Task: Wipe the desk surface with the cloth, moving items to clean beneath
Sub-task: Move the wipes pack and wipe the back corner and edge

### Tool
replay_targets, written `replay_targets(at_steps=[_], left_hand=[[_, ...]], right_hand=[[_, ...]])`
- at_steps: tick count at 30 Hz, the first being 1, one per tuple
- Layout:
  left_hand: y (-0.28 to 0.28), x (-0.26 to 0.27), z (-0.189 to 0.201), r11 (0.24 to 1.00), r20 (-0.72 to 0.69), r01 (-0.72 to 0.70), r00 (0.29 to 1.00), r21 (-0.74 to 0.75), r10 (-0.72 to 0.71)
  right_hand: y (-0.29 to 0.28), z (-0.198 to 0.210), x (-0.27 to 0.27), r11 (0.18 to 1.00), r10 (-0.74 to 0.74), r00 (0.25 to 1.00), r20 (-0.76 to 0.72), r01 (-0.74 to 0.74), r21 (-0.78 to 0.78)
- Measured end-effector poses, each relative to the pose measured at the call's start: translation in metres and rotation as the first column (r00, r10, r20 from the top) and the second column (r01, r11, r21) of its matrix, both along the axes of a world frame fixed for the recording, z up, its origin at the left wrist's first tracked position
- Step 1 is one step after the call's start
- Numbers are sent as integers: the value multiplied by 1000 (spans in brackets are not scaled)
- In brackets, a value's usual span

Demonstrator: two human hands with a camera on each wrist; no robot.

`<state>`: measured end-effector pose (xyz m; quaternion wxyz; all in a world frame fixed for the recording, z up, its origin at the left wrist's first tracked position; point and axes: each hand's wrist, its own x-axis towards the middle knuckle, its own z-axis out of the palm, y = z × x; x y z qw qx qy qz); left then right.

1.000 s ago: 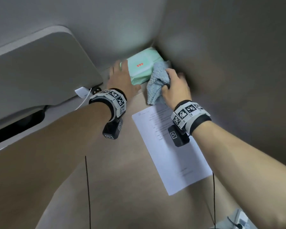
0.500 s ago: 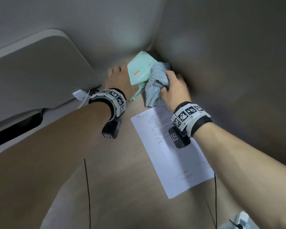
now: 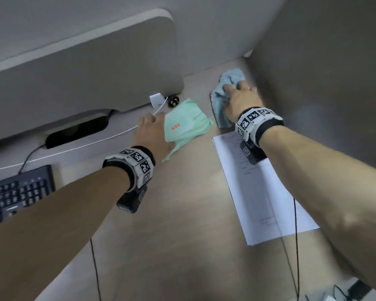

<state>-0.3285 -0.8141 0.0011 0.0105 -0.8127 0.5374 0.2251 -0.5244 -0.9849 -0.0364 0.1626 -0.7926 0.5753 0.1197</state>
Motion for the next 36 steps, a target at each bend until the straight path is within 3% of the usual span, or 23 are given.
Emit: replay_targets(at_steps=[3,5,10,13,15,17,20,22,24,27,29,33,36], left_hand=[[20,18,2,1000,27,-13,1000,26,12],[27,28,4,999,54,-10,998,40,8],[32,42,5,998,77,-17,997,61,12],[33,44,2,998,72,-44,997,50,41],[33,44,0,997,60,-52,997,51,49],[32,44,-1,997,52,-56,997,55,53],[30,43,-3,998,54,-42,998,45,40],[28,42,-3,999,47,-28,999,38,26],[26,41,-5,999,43,-24,999,39,22],[23,40,-7,999,47,-35,998,39,34],[21,38,-8,998,26,-52,998,37,51],[17,36,-6,995,-6,-96,995,26,96],[13,31,-5,996,-33,-87,996,-2,87]], right_hand=[[27,-8,29,956,292,956,30,-292,-18],[36,-9,27,927,375,927,23,-374,-33],[-11,-5,-11,996,75,995,-63,-78,-47],[-19,-6,10,995,-23,999,-49,19,-98],[-1,-6,38,995,65,997,-42,-68,-74],[31,-14,55,961,268,963,-29,-269,-63],[54,-13,34,890,455,889,51,-451,-75],[31,-14,3,935,349,935,56,-345,-81],[0,-18,-30,988,124,992,29,-121,-95],[-18,-17,-38,985,-114,992,-49,106,-136],[-5,-12,-16,993,-98,992,-75,92,-78],[25,-8,4,992,114,990,88,-118,40],[16,3,-16,996,-90,943,322,83,35]])
